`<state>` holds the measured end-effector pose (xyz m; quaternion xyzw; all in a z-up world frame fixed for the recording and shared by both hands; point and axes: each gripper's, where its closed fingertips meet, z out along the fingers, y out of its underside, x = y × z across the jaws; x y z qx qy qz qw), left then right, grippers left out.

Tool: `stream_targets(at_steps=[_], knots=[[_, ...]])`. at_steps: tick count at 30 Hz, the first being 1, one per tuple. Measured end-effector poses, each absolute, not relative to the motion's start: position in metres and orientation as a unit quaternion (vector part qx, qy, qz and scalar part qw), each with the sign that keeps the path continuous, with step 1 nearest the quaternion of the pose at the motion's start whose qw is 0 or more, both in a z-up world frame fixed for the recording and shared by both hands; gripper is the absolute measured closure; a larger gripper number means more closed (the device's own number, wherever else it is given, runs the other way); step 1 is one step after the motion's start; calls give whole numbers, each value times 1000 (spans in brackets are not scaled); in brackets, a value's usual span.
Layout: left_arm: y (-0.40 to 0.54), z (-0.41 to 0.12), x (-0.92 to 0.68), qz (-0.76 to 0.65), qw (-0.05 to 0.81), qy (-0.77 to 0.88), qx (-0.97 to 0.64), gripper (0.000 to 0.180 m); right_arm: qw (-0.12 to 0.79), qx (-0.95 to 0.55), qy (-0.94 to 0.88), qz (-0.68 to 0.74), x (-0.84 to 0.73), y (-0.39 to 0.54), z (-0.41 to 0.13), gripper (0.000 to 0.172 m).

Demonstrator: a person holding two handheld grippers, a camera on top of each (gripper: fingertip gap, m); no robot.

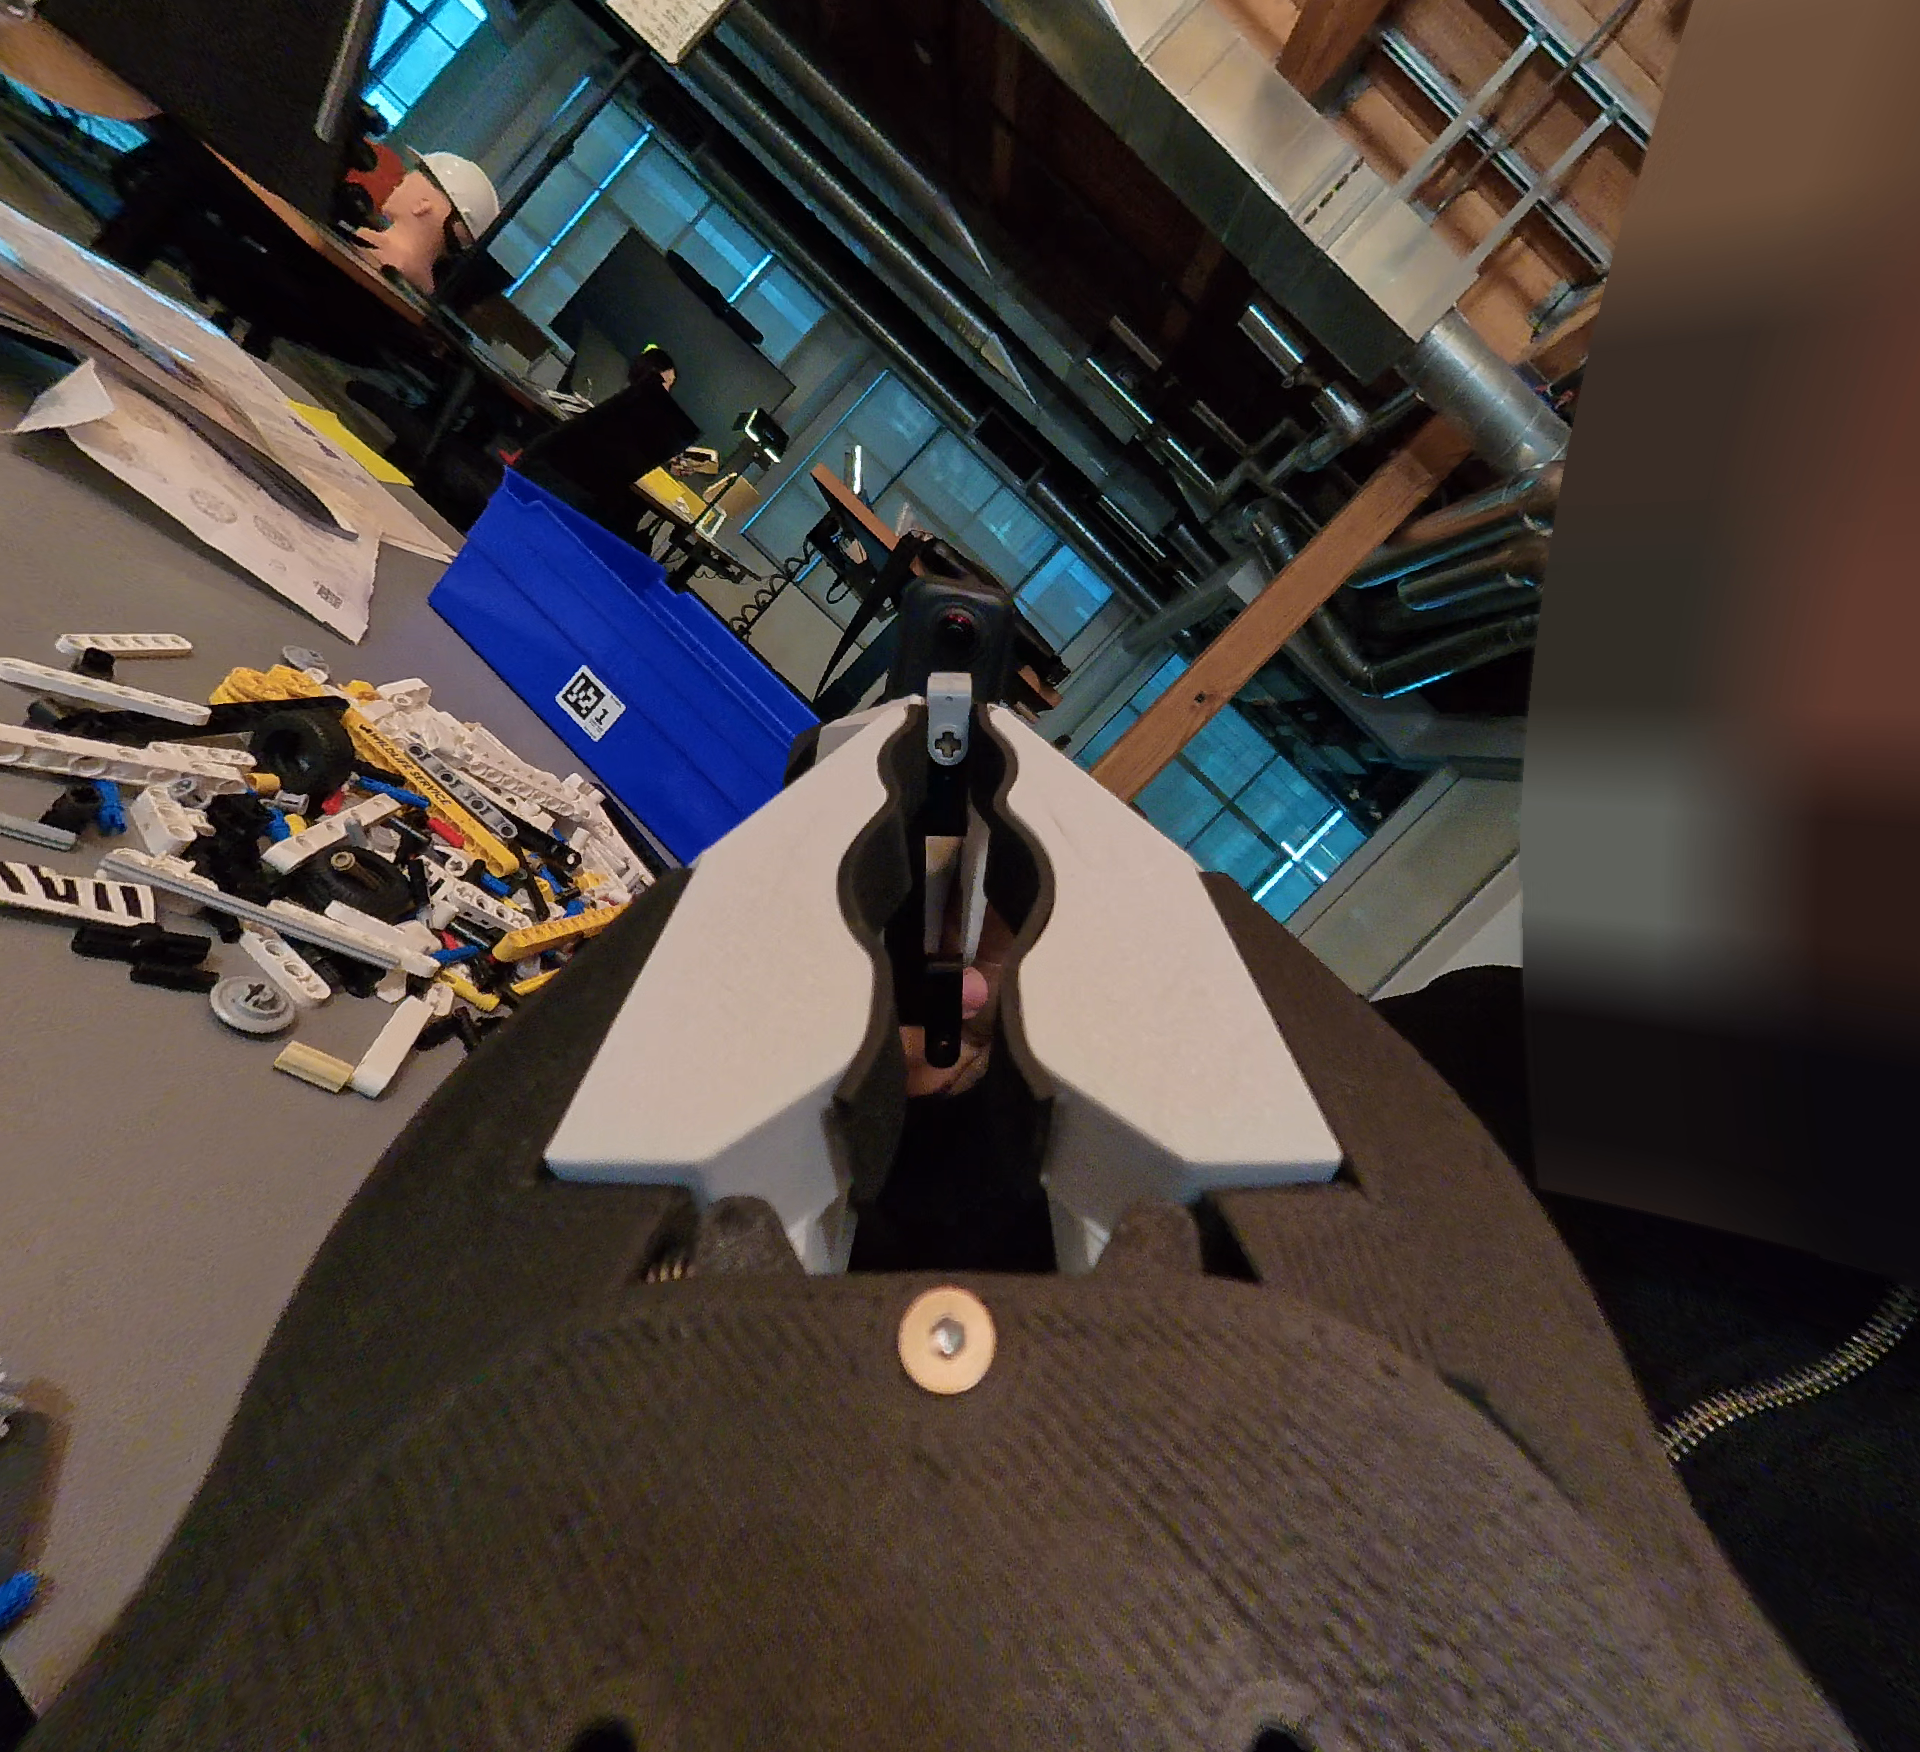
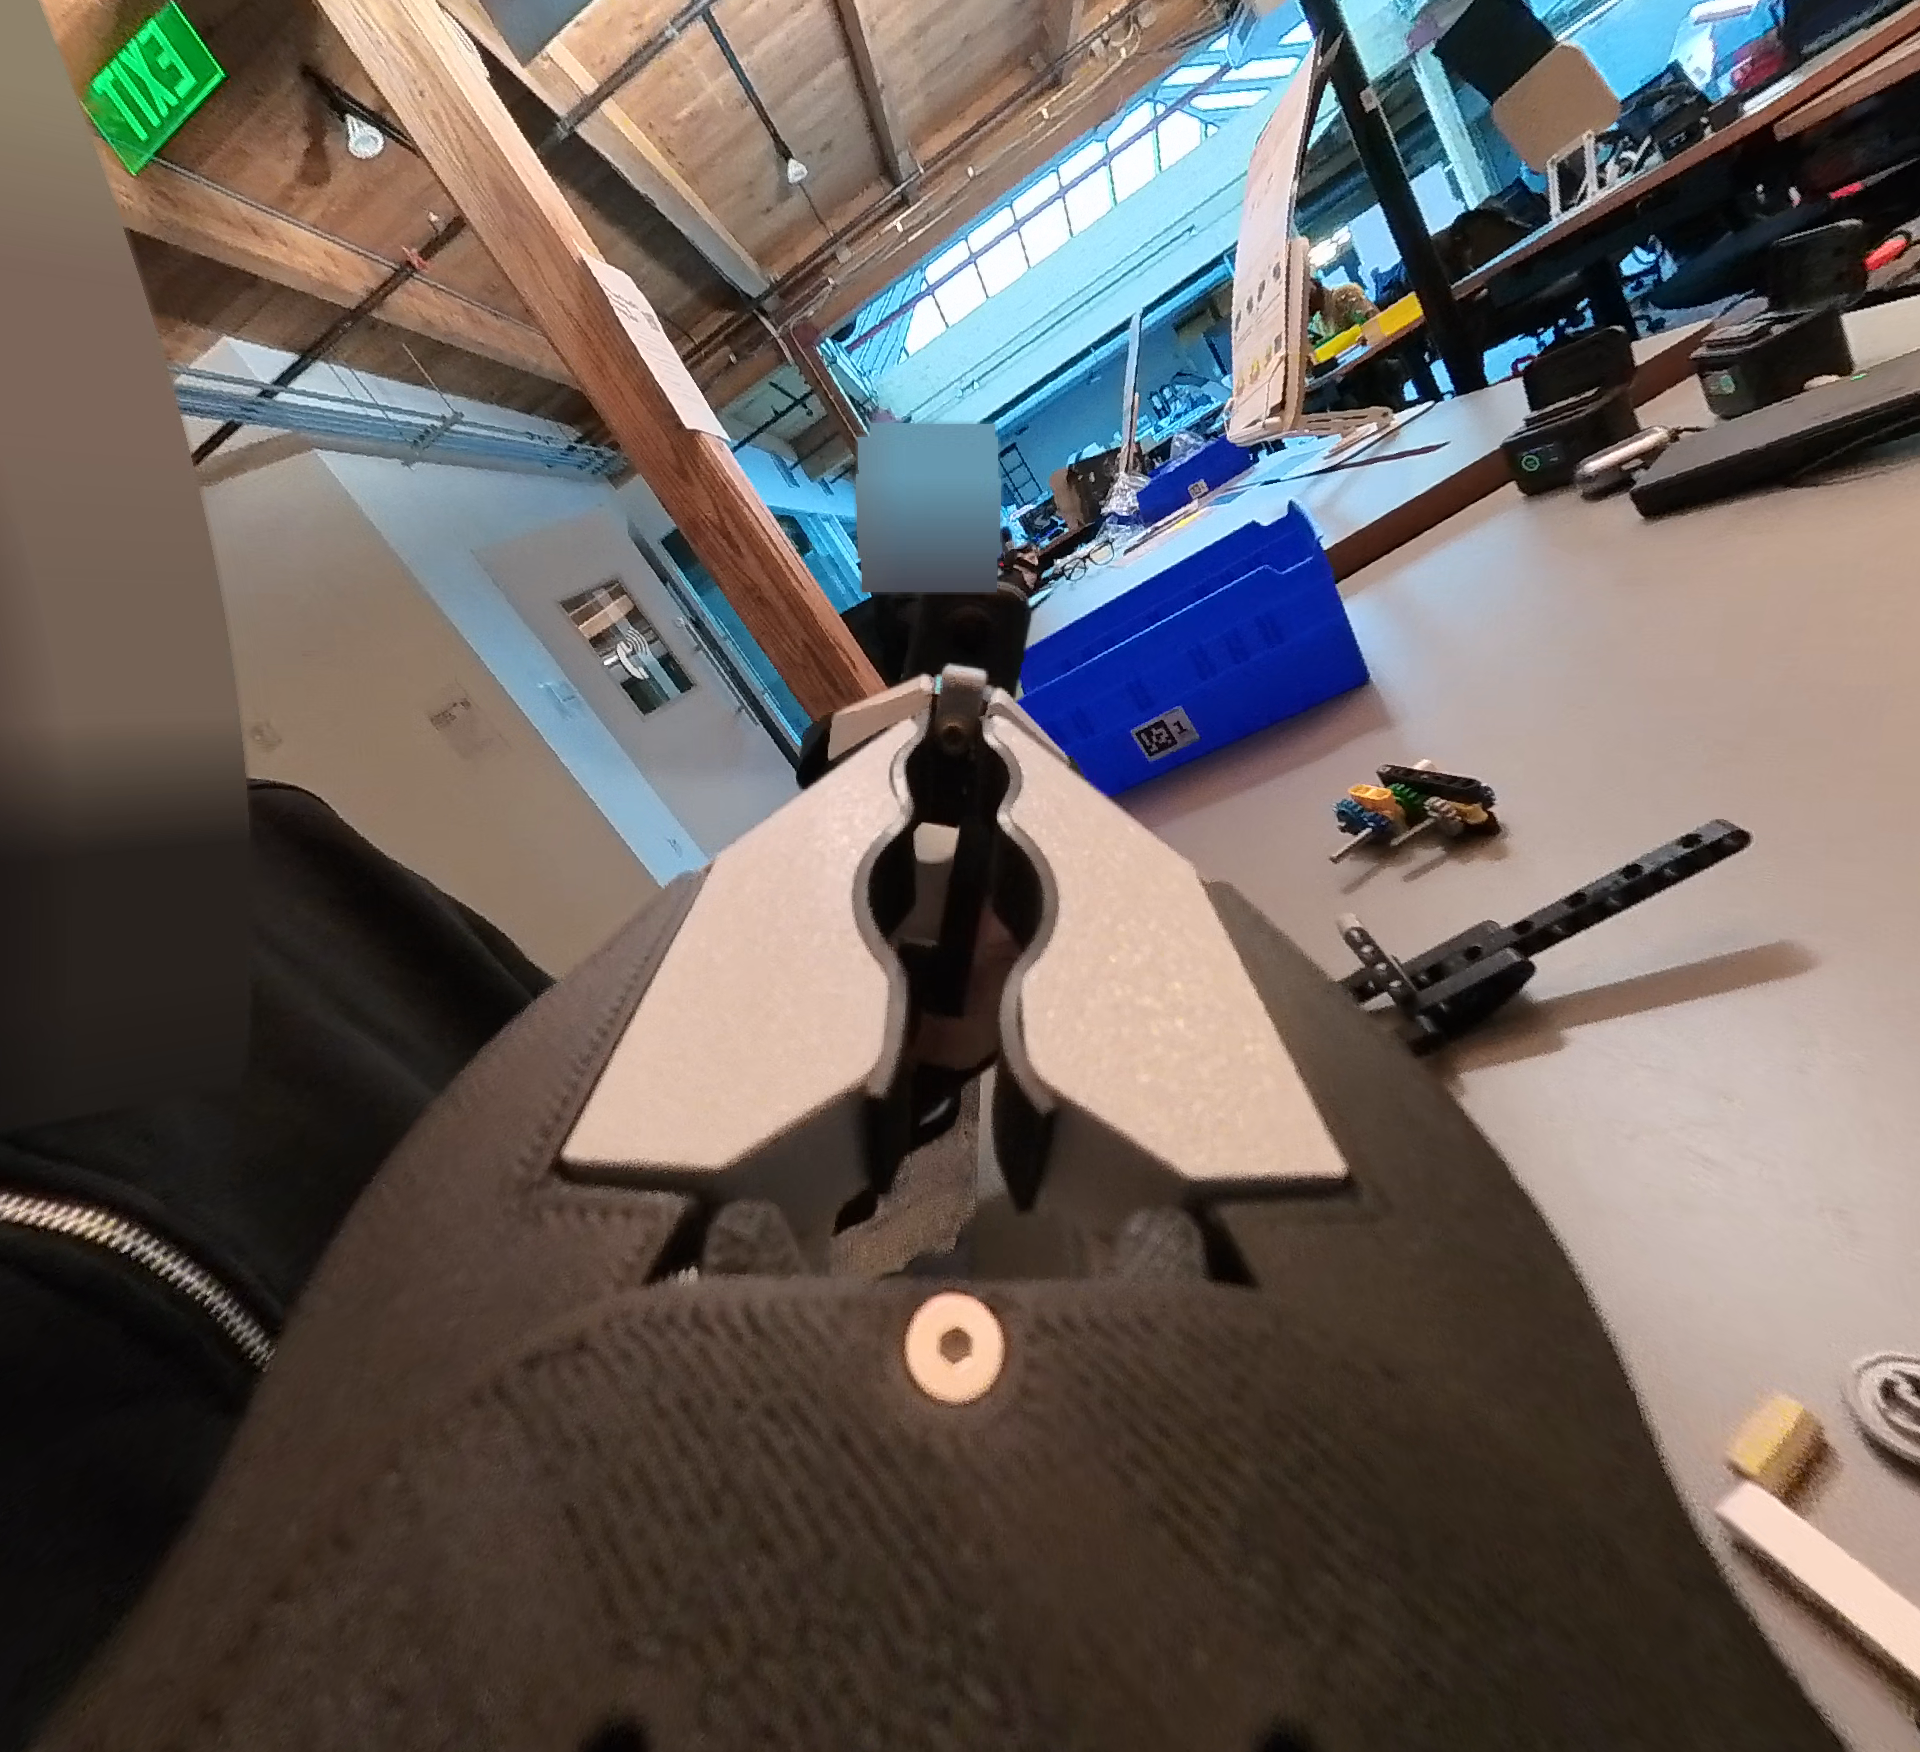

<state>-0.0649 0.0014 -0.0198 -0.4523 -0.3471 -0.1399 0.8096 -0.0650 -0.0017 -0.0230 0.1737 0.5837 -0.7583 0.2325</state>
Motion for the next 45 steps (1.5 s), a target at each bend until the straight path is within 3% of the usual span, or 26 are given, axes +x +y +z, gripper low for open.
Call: stream_targets(at_steps=[32,34,36,40,45], knots=[[-3,-10,-62,-133,806,-364,-447,178,213,198,568,-770,-66,4,-8,167],[-72,-1,-81,-97,847,-405,-331,175,194,251,441,-839,-110,73,25,170],[-152,-12,-90,20,838,-444,-316,176,30,275,476,-835,-140,120,24,171],[-98,13,-78,37,825,-390,-407,175,8,223,561,-797,-113,59,12,169],[-53,3,-72,22,790,-375,-485,176,10,226,553,-802,-121,90,13,170]])
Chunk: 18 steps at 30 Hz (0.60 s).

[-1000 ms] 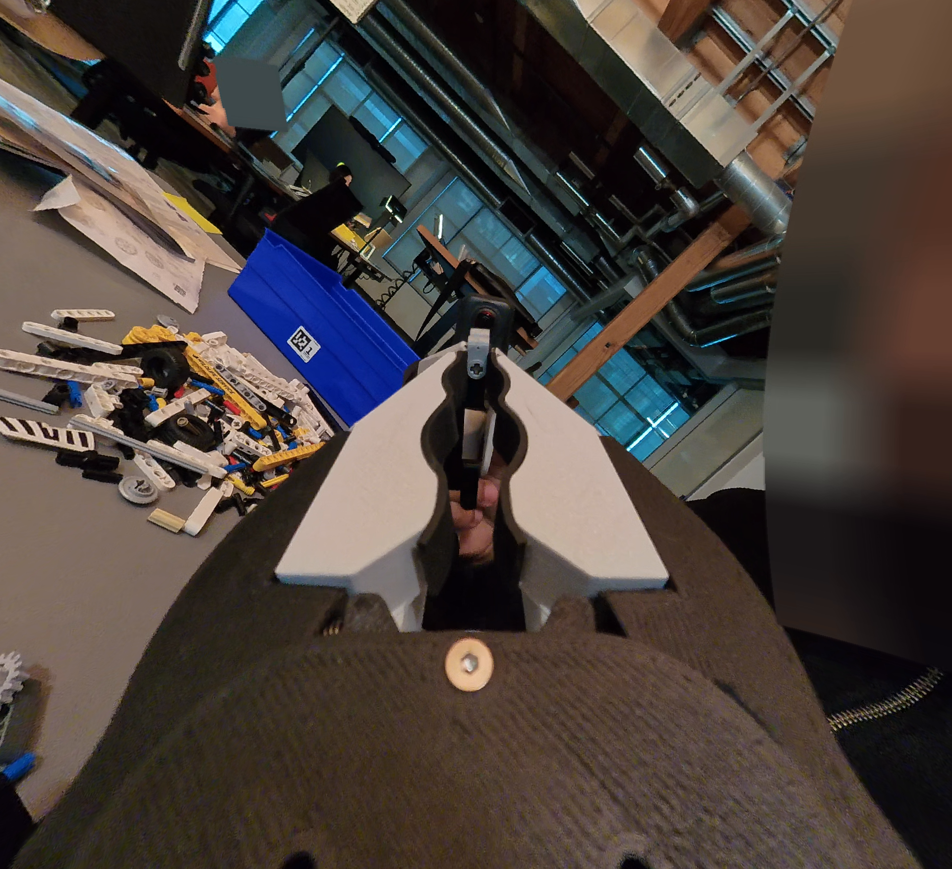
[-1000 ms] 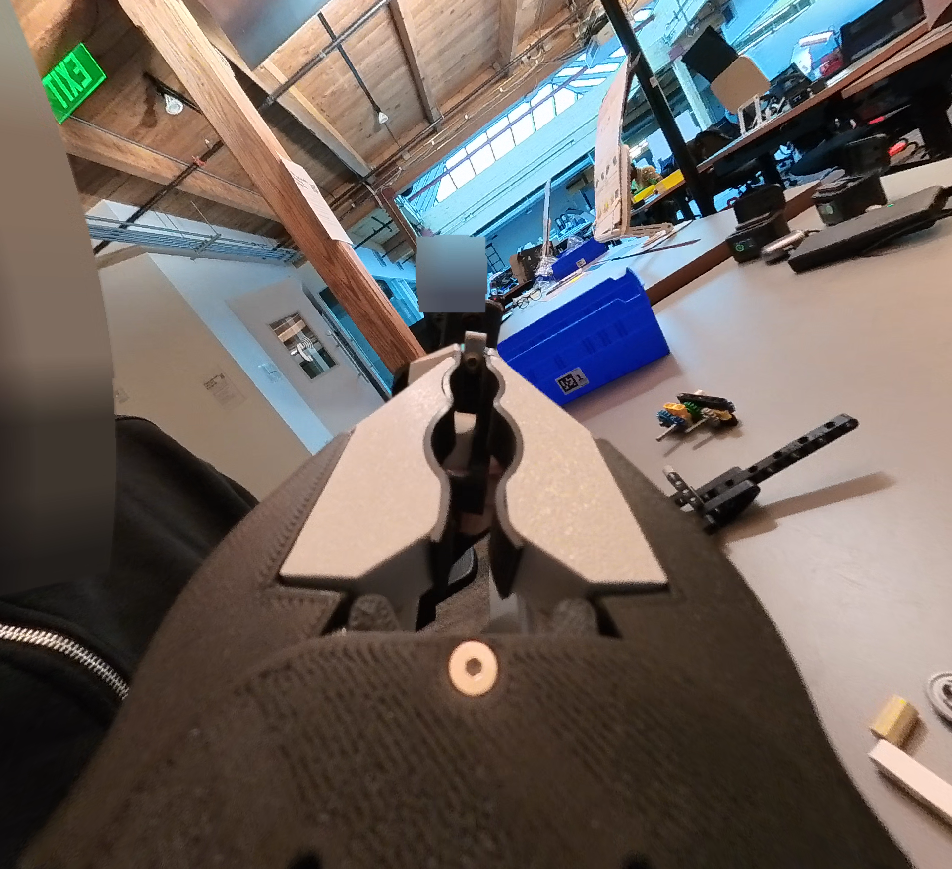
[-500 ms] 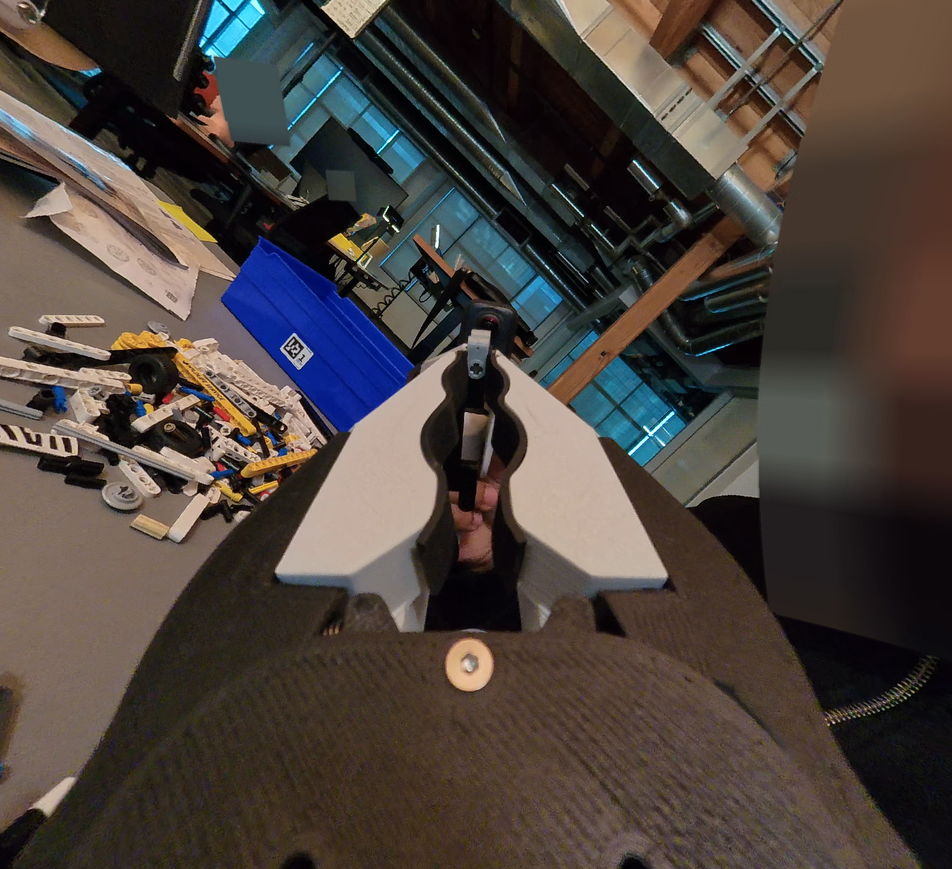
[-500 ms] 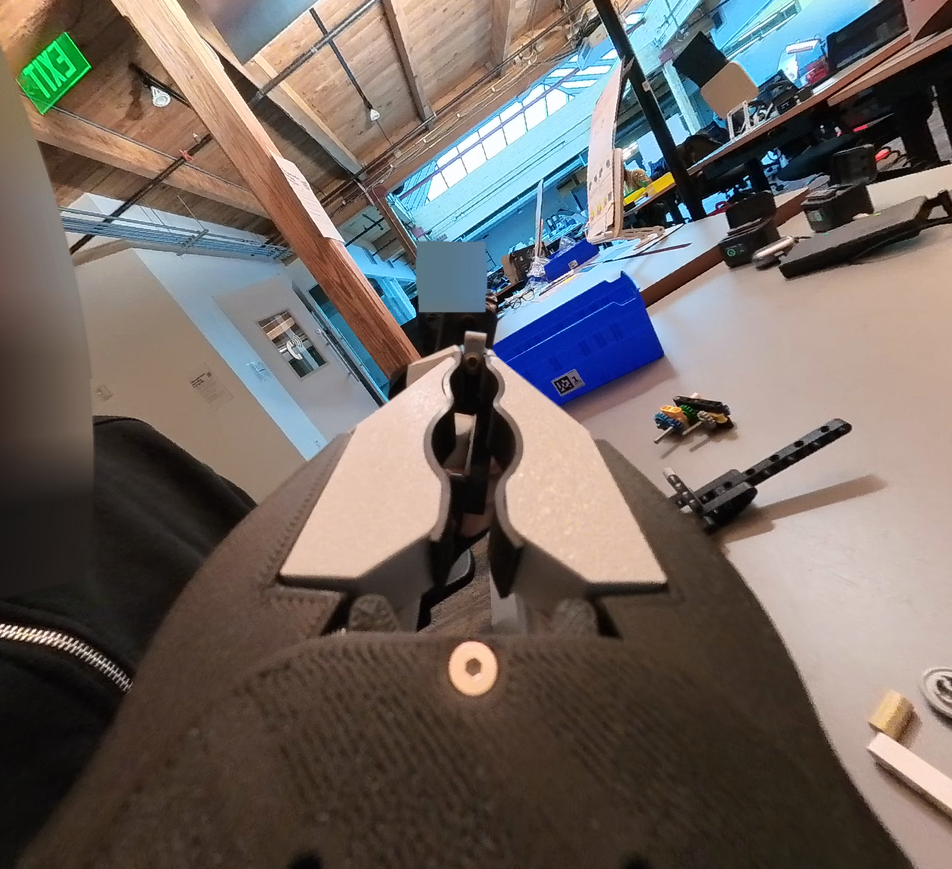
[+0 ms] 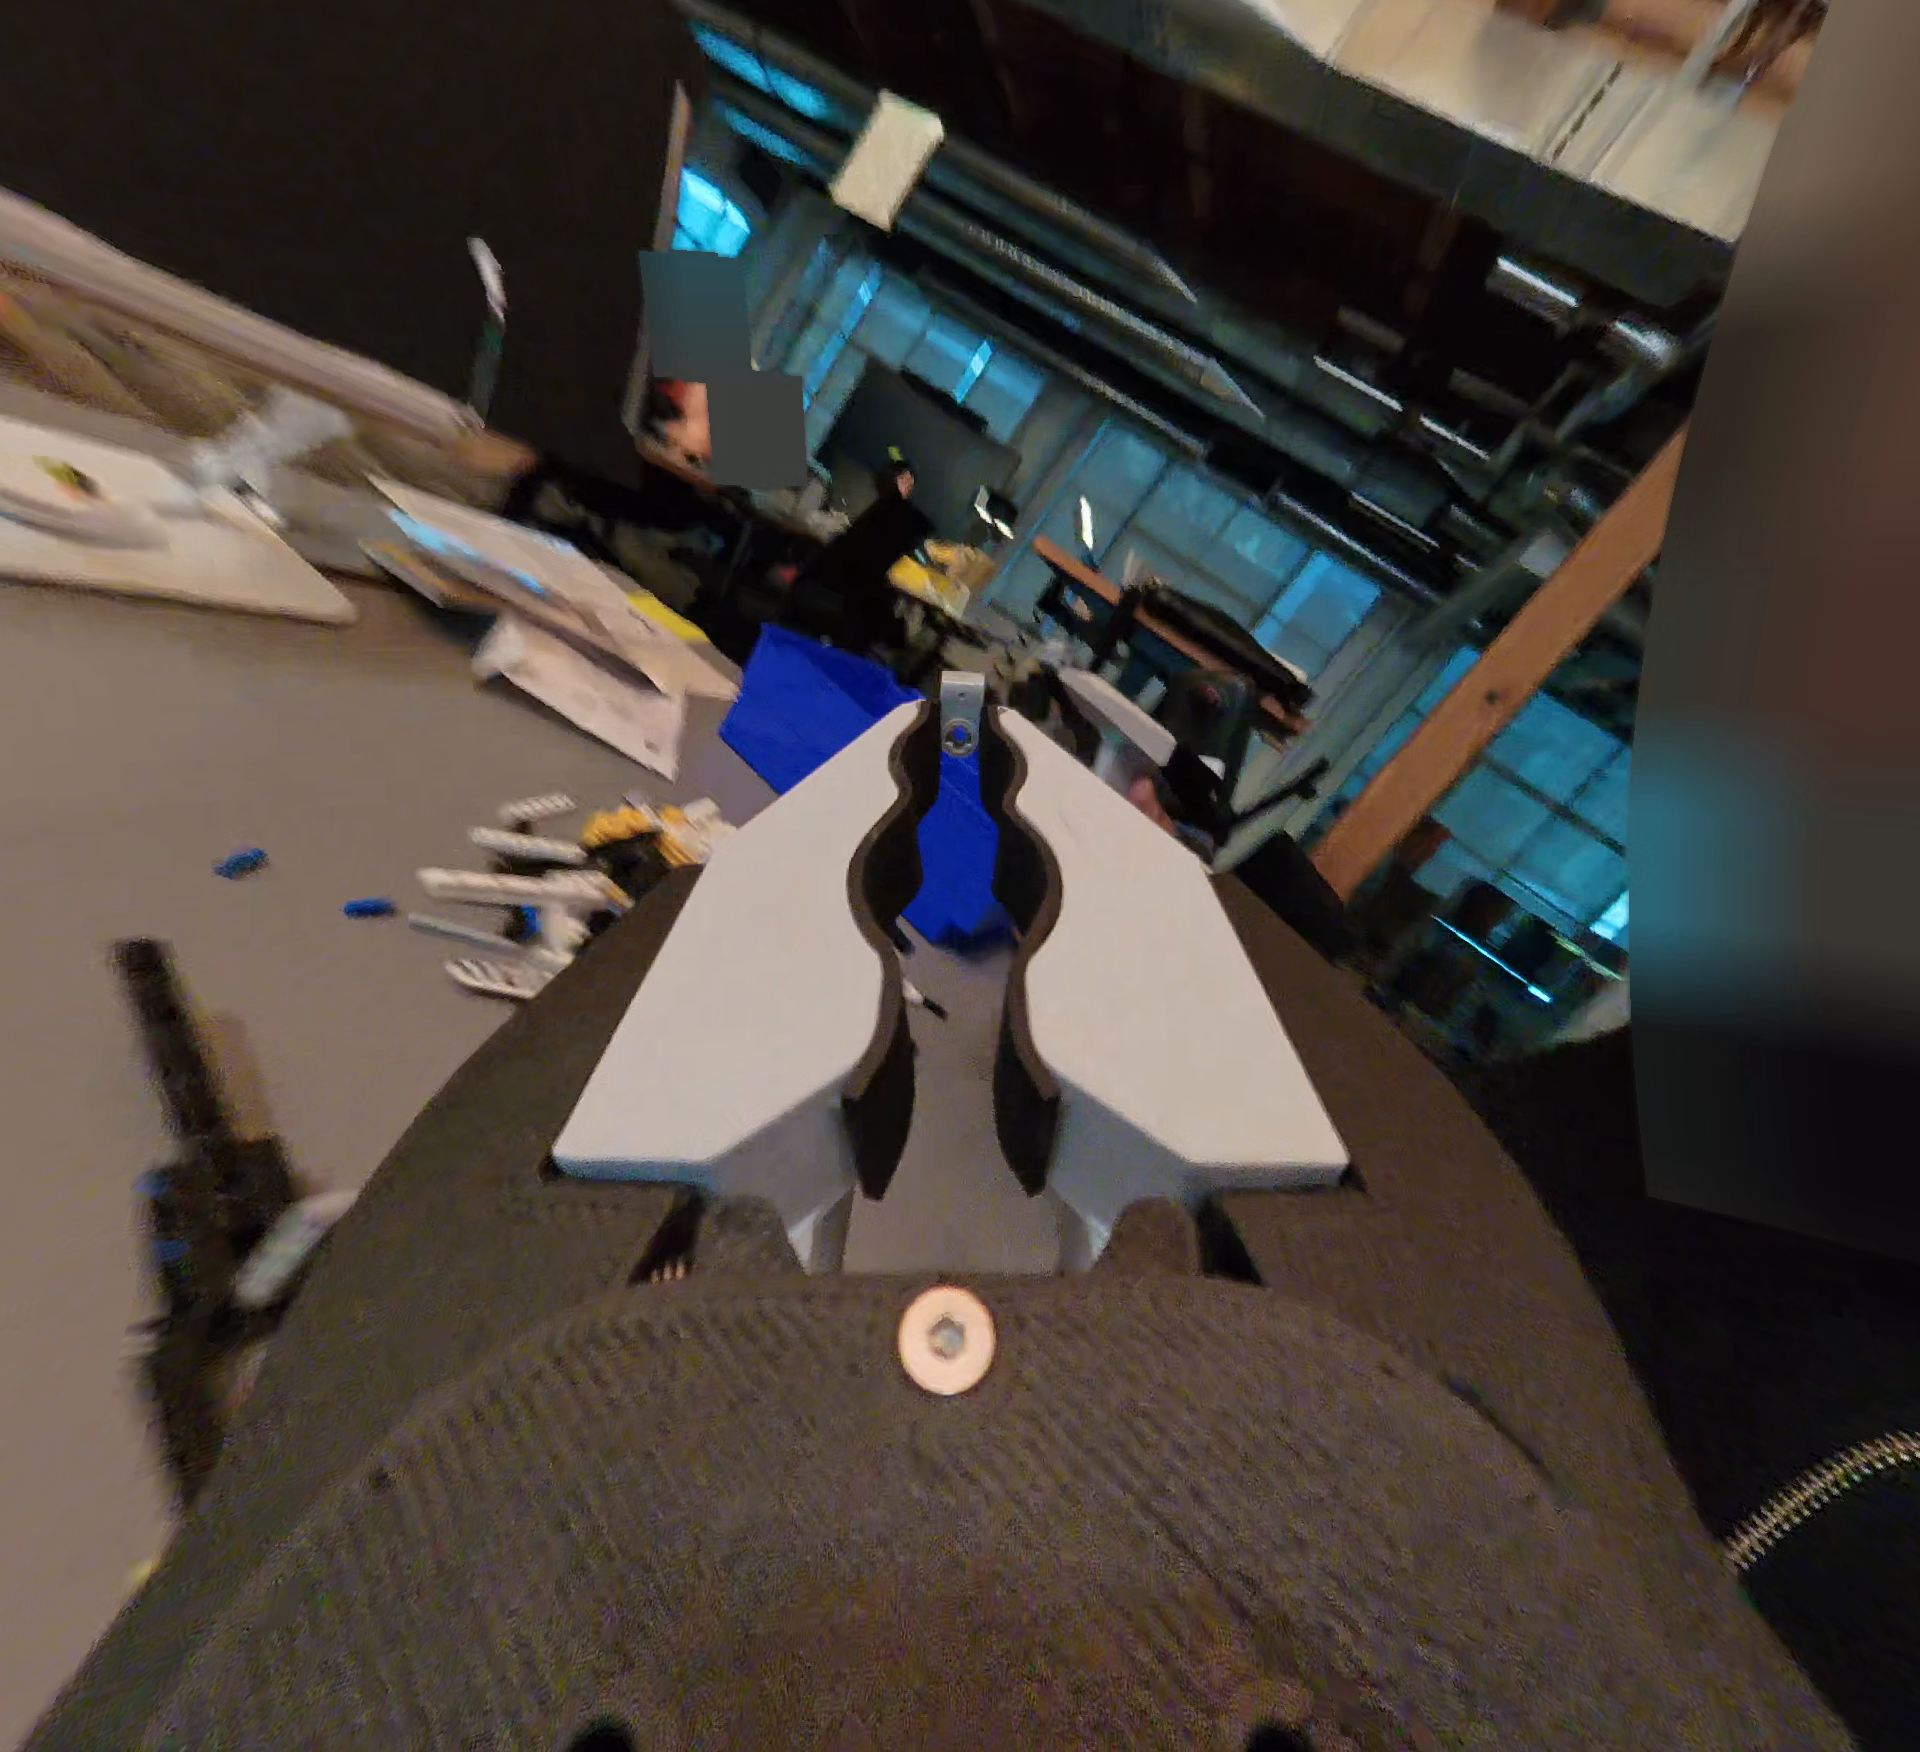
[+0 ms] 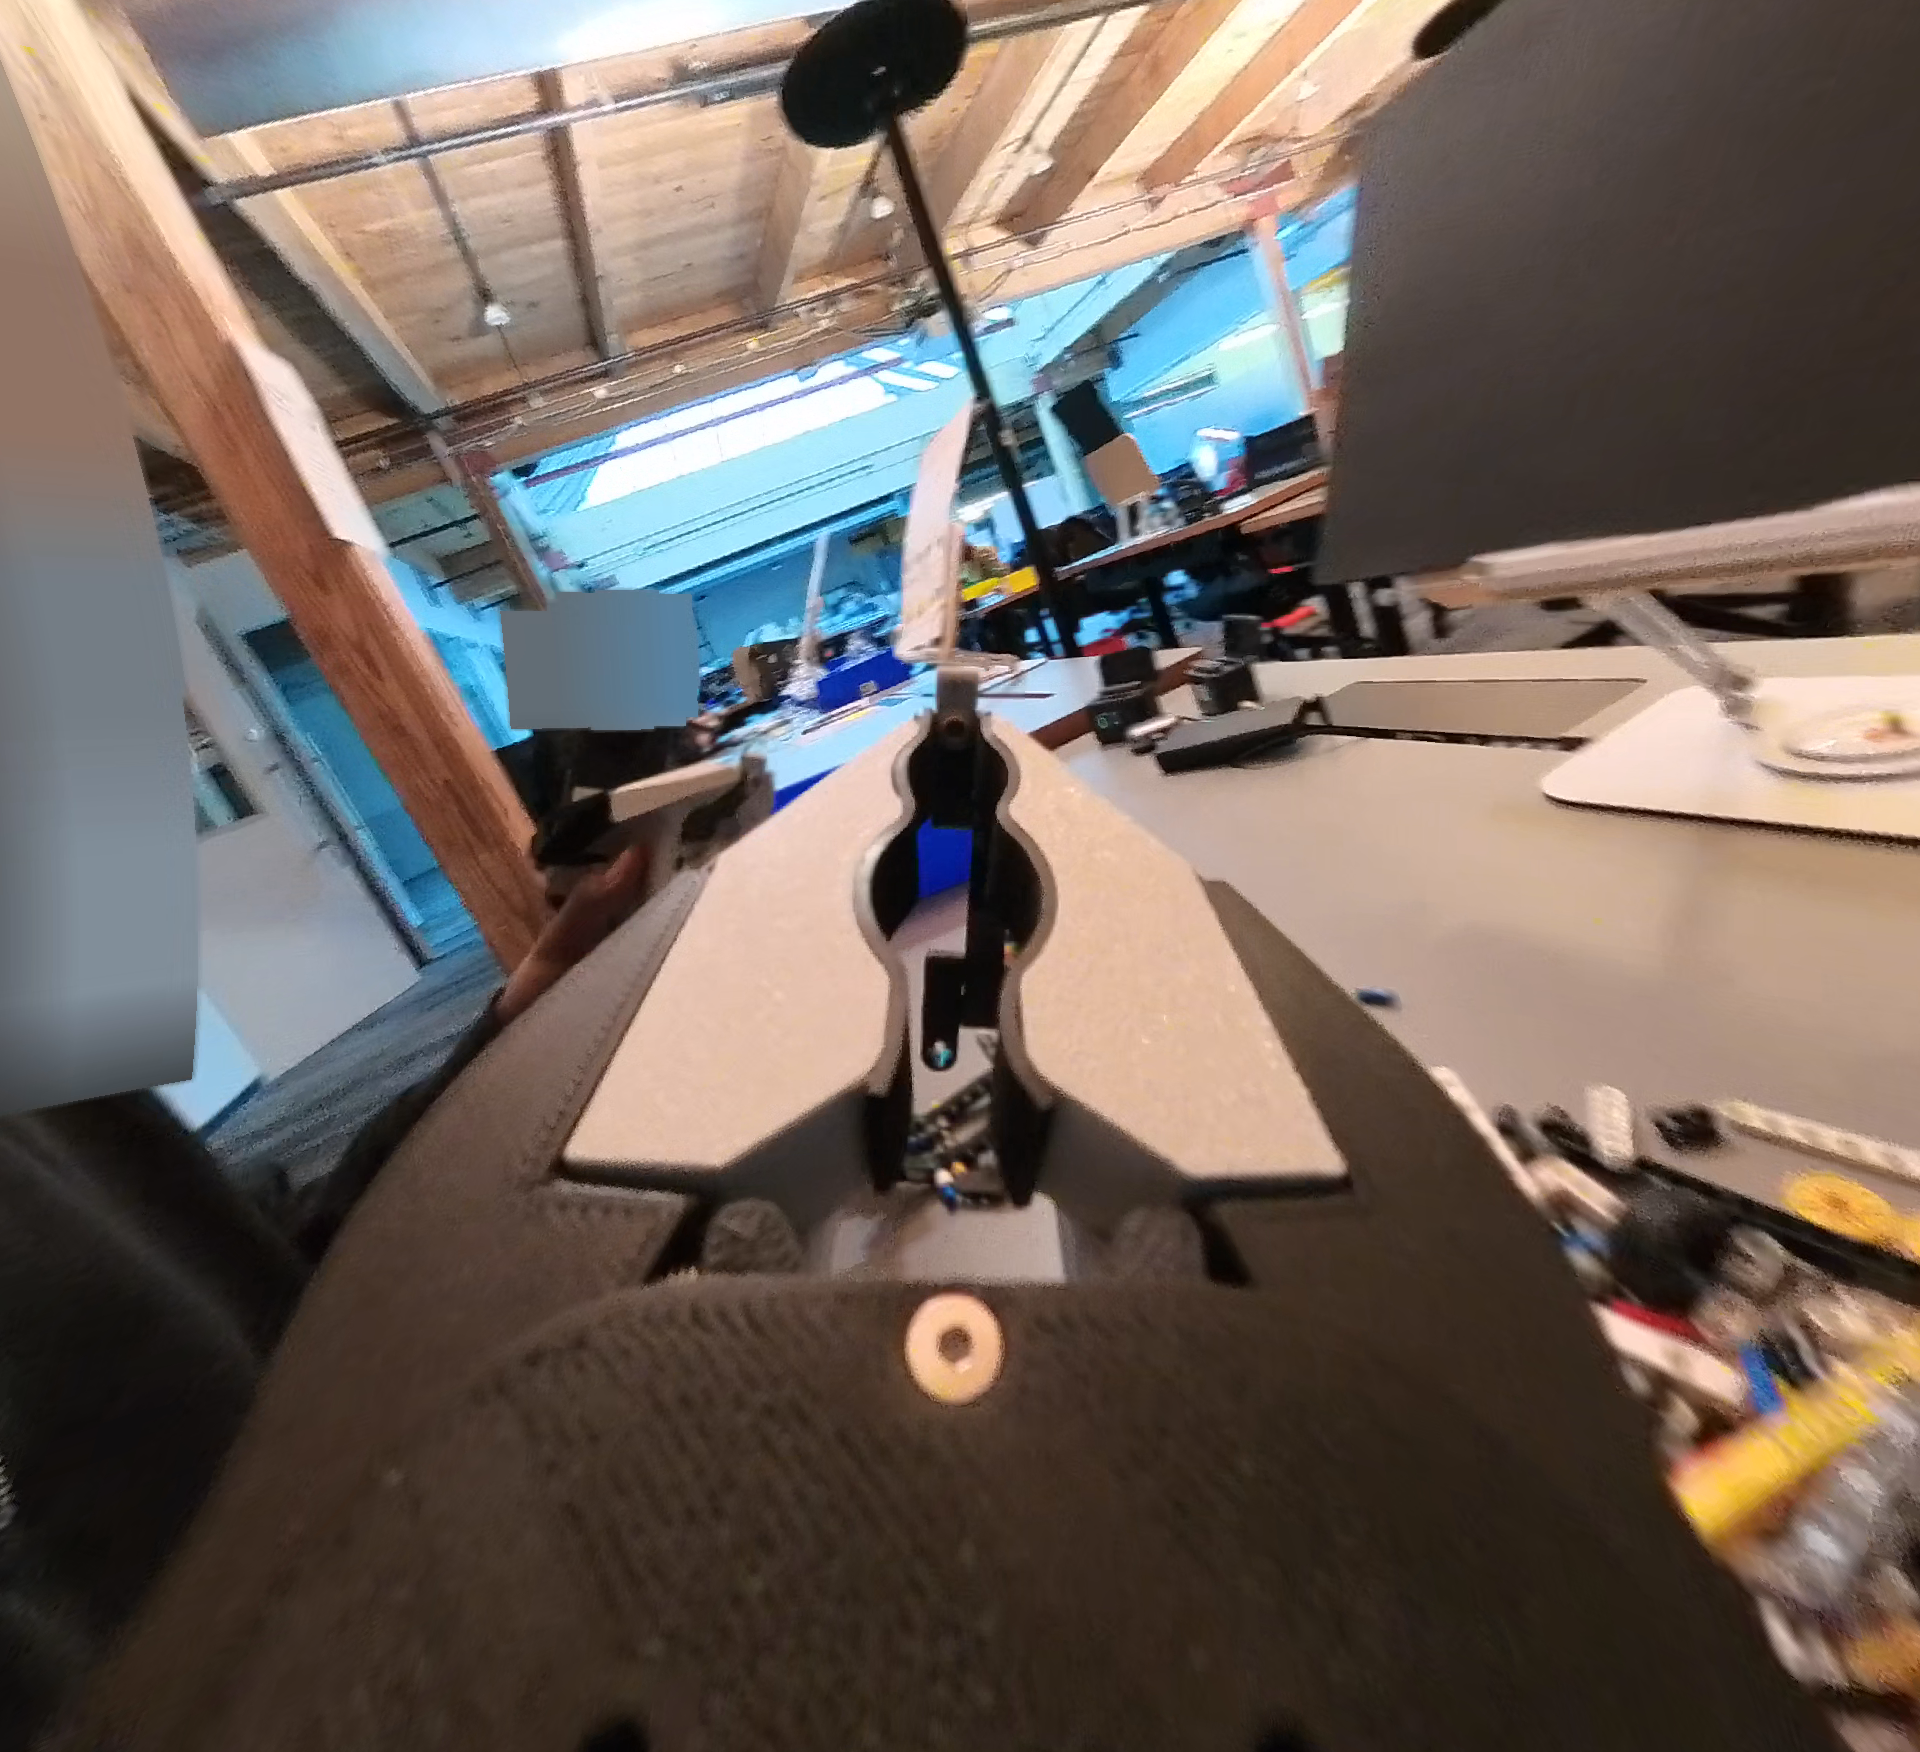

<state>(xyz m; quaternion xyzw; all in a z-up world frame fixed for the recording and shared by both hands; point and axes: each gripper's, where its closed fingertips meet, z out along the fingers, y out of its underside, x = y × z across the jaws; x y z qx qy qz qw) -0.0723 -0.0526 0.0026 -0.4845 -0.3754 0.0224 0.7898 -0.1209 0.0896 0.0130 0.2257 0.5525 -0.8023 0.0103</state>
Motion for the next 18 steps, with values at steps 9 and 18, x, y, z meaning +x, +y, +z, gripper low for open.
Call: stream_targets(at_steps=[9,18], knots=[[110,-106,-114,12,577,-389,-718,175,4,328,558,-762,-148,146,-55,169],[134,-129,-194,101,532,-444,-714,134,64,346,523,-777,-143,167,-64,169]])
